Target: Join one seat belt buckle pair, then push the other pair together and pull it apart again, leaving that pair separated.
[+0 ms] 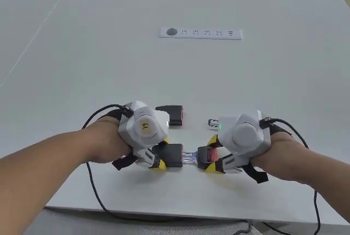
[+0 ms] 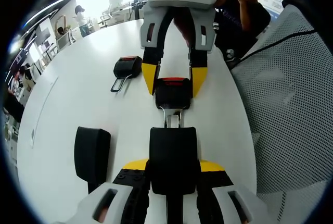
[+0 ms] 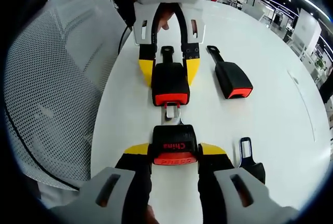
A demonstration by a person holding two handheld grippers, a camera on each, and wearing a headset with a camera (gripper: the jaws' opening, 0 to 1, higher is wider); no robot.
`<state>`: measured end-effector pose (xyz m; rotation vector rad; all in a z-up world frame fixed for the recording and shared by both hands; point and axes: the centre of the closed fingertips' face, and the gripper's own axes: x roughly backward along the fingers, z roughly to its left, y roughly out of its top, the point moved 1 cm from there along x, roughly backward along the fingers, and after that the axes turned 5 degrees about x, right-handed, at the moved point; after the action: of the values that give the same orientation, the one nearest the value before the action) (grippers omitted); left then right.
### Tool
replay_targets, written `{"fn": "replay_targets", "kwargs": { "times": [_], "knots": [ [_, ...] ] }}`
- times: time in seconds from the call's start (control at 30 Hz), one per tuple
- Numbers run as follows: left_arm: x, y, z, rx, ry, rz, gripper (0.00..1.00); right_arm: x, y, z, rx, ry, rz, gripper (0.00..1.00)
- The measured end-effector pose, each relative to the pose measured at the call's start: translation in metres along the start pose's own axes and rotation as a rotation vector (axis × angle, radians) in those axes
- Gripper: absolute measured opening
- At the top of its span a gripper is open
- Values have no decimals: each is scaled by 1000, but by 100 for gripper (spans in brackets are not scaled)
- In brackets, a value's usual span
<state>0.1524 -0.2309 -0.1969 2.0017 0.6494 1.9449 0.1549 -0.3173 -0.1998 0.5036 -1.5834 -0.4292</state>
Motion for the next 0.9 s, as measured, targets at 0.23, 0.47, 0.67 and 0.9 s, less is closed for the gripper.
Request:
{"fn": "replay_targets", "kwargs": {
  "times": [0.23,0.47,0.67,0.9],
  "knots": [
    [0,0,0,-8,-5,-10,35,-3,6,-1,-4,-2,-21,32],
    [-1,0,0,-34,-14,-7,35,-4,8,2,28,1,13,32],
    [-2,0,1,-34,-14,1,35,-6,9,1,8,-11,5,31],
    [0,1,-1,-34,-15,-7,34,-8,12,1,-7,-19,-1,30]
  ]
}}
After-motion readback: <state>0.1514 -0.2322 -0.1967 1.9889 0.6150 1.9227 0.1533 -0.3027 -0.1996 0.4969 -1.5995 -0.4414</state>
